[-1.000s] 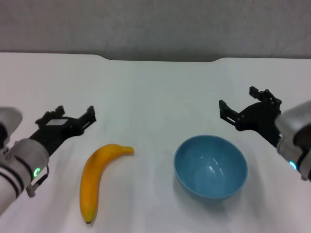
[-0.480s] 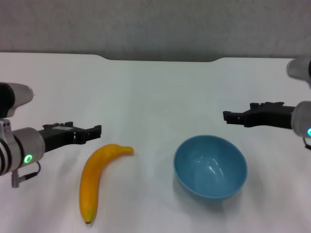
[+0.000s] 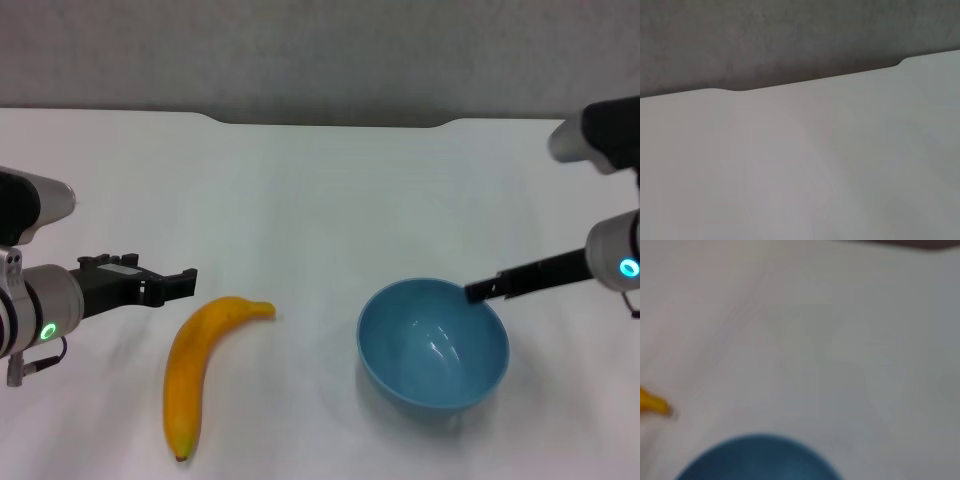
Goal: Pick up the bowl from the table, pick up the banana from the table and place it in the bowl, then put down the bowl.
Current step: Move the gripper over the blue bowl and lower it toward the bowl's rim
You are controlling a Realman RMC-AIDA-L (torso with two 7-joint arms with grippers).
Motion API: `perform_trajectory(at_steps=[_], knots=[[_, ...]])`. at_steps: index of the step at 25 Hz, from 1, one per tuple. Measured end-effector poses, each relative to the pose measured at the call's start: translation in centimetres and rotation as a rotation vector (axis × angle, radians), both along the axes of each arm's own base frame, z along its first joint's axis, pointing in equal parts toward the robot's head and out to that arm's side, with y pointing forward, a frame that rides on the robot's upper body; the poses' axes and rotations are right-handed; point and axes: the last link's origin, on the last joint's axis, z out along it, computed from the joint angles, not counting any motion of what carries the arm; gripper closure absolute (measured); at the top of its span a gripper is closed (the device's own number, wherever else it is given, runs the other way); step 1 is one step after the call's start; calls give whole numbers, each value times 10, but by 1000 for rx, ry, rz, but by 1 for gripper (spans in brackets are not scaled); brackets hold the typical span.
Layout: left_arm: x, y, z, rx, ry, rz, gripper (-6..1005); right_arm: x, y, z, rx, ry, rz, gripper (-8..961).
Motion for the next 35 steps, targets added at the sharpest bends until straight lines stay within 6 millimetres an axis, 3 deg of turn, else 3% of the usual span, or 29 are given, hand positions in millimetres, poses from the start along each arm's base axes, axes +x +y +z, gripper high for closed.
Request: perform_trajectory(at_steps=[9,20,35], knots=[[0,1,0,13,0,-3,108,11,2,-28,-123,-9,-103,143],[-2,2,-1,28,1,0,109,19,0,-35,-147,-27,-126,155],[-2,0,-7,18,0,0,108,27,0,-41,-152,-57,-122,355]])
